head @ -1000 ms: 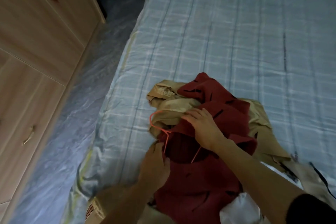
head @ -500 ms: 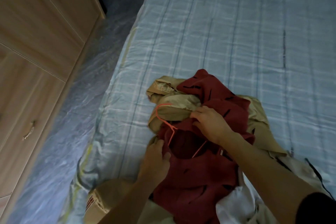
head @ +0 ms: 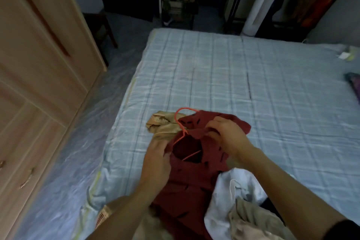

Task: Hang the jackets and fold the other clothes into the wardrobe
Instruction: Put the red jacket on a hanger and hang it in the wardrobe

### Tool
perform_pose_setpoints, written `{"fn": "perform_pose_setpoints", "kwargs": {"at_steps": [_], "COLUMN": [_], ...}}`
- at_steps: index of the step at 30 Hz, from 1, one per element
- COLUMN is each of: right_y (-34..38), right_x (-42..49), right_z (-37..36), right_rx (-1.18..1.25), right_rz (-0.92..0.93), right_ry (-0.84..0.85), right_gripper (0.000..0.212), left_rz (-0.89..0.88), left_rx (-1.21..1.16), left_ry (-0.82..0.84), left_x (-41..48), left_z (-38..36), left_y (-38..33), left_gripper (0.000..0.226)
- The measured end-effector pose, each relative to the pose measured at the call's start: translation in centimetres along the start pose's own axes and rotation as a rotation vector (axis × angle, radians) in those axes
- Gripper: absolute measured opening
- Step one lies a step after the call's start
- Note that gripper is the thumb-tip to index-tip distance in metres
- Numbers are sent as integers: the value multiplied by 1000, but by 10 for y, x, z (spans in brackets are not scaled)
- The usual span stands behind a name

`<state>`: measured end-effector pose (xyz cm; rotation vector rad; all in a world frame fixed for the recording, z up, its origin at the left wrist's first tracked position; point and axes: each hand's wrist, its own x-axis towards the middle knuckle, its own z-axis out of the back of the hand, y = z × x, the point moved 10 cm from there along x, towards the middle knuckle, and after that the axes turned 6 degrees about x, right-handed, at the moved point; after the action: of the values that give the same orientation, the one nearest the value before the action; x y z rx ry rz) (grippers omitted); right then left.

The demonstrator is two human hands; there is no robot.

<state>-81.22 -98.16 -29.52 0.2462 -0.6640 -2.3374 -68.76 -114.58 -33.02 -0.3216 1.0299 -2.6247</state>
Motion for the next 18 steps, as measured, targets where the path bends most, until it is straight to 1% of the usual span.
{"fn": "perform_pose_setpoints", "kwargs": {"at_steps": [4, 7, 10, 13, 18], "right_y": [44, 76, 106, 136, 194], "right_x": [-31, -58, -85, -107, -136], "right_z": [55, 89, 121, 153, 215], "right_rx": [26, 42, 59, 39, 5], "right_rz": [27, 40, 70, 98, 202], "right_ry": [-159, -280, -400, -494, -651], "right_gripper": [10, 7, 5, 7, 11], "left_rz": [-121, -228, -296, -388, -508], "left_rx": [50, 69, 106, 141, 174], "left_ry": [-49, -123, -179, -233, -355], "left_x": [-11, -25, -36, -45, -54], "left_z": [61, 105, 145, 184, 249], "left_y": [-53, -89, -119, -151, -196], "left_gripper": [45, 36, 25, 22, 18]}}
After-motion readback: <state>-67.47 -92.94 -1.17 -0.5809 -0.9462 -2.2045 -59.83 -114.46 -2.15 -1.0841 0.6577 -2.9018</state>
